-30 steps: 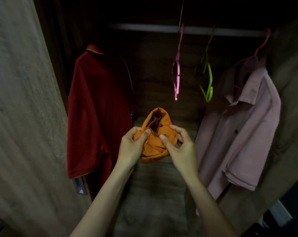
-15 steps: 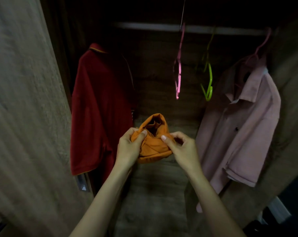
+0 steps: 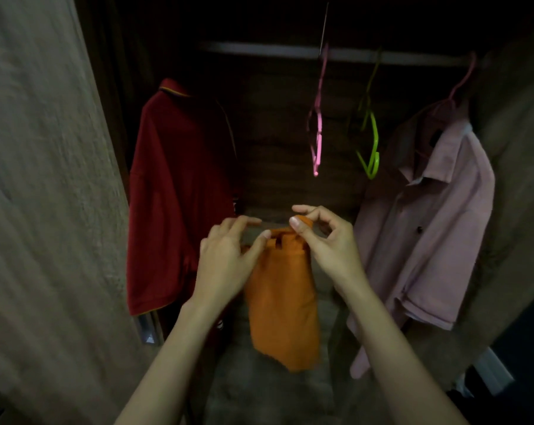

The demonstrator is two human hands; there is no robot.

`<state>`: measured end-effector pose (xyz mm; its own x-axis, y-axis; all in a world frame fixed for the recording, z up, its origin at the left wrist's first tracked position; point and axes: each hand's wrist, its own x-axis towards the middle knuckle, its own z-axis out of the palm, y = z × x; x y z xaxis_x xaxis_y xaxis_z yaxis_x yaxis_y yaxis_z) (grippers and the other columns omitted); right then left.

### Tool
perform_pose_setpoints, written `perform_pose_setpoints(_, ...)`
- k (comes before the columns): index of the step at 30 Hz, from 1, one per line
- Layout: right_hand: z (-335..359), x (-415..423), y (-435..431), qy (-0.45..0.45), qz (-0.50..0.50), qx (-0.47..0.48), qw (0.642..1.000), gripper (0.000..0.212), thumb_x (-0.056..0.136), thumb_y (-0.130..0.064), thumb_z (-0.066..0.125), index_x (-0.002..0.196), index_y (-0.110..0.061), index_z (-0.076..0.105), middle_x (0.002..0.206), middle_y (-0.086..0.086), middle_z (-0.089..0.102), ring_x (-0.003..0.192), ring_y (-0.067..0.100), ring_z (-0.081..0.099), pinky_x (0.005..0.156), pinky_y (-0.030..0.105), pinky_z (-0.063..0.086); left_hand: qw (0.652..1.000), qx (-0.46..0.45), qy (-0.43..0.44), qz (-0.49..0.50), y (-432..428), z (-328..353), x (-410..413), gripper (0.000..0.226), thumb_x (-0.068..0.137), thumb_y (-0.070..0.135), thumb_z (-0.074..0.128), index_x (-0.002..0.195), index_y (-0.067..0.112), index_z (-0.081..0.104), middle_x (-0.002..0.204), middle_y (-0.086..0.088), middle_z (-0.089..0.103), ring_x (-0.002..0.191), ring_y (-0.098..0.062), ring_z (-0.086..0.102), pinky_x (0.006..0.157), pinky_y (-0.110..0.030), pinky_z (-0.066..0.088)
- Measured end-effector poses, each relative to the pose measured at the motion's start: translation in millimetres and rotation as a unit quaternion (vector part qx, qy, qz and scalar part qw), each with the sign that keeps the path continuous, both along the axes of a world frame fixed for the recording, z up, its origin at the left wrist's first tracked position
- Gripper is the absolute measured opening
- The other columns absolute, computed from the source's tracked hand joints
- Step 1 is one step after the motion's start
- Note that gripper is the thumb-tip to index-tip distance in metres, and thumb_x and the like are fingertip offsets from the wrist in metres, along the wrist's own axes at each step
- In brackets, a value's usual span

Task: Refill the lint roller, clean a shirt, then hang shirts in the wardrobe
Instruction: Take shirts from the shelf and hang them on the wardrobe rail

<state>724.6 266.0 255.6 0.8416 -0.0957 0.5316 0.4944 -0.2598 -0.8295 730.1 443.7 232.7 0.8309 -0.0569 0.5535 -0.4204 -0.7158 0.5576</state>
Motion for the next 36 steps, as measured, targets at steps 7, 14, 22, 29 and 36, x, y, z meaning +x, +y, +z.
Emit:
perform_pose_setpoints(7,9,-12,0,0.018,0.026,0.056,0.998,0.016,0.087,-0.021,0.067,0.083,-0.006,0.068,0.081,-0.006,0.069,0.079,0.000,0.063,0.070,0.011,0.047,0.954,-0.083,0.160,-0.242,-13,-9,6,0.036,0.090,0.051,0.052,0.124,0.040,0.057,0.123,0.020,0.060,0.118,0.003,0.053,0.104,-0.034,0.044)
perform_pose_setpoints(14,11,-14,-17,-0.016,-0.027,0.058,0.998,0.017,0.088,-0.022,0.066,0.084,-0.006,0.069,0.077,-0.001,0.066,0.075,0.004,0.060,0.069,0.016,0.046,0.956,-0.165,0.084,-0.227,-21,-7,9,0.008,0.088,0.029,0.066,0.089,0.022,0.062,0.094,0.016,0.067,0.097,-0.001,0.062,0.093,-0.035,0.048)
perform_pose_setpoints(22,4,-12,-31,-0.054,-0.144,-0.050,0.987,0.021,0.093,-0.031,0.058,0.083,-0.012,0.061,0.076,-0.001,0.065,0.071,0.006,0.061,0.063,0.017,0.048,0.967,-0.117,-0.009,-0.227,-23,7,7,0.010,0.095,0.021,0.056,0.088,0.016,0.051,0.089,0.010,0.064,0.095,0.007,0.060,0.078,-0.016,0.046)
perform_pose_setpoints(29,14,-9,-25,-0.057,-0.153,-0.040,0.986,0.019,0.094,-0.026,0.057,0.081,-0.012,0.056,0.072,-0.002,0.064,0.067,0.004,0.061,0.059,0.014,0.045,0.965,-0.145,0.009,-0.220,-31,5,8,0.009,0.098,0.021,0.049,0.091,0.016,0.050,0.072,0.009,0.047,0.064,-0.002,0.047,0.061,-0.015,0.038)
perform_pose_setpoints(36,14,-7,-25,-0.069,-0.172,-0.059,0.981,0.022,0.094,-0.029,0.056,0.082,-0.011,0.055,0.070,0.008,0.064,0.064,0.015,0.061,0.054,0.025,0.047,0.962,-0.187,0.030,-0.197,-33,0,19,0.008,0.098,0.025,0.051,0.092,0.019,0.052,0.069,0.019,0.051,0.064,0.001,0.050,0.062,-0.014,0.041)
